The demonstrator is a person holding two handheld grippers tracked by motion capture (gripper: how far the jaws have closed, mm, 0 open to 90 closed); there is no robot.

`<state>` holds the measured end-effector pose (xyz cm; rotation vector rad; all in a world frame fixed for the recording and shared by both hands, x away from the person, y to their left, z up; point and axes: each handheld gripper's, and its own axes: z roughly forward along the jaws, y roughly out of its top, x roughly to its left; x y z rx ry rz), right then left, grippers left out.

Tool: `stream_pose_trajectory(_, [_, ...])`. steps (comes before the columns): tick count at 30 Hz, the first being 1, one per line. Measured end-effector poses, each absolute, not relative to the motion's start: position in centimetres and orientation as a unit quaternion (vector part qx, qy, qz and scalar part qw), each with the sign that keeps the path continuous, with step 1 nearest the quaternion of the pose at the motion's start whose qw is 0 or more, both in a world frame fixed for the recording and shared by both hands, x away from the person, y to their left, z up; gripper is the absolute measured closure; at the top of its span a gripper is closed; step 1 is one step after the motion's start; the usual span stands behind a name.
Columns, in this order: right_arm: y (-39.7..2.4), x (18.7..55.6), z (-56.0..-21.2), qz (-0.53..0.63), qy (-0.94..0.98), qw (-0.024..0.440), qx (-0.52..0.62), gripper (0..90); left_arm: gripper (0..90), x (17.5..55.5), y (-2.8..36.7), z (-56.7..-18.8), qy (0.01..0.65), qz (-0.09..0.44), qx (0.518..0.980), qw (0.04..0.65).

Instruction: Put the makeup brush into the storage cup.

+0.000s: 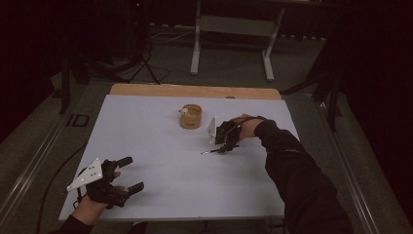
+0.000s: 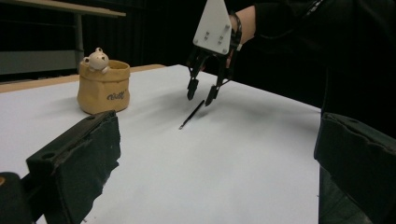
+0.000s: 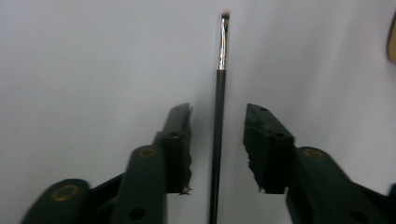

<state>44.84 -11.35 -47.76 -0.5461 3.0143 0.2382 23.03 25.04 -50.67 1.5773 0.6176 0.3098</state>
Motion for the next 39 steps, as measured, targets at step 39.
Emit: stream_pose_trajectory(39, [-8.8,44.6,-50.1,0.024,0.979,0.024,-0.199,84.9,1.0,23.0,25.0,-50.7,0.269,0.131,0.695,0.654])
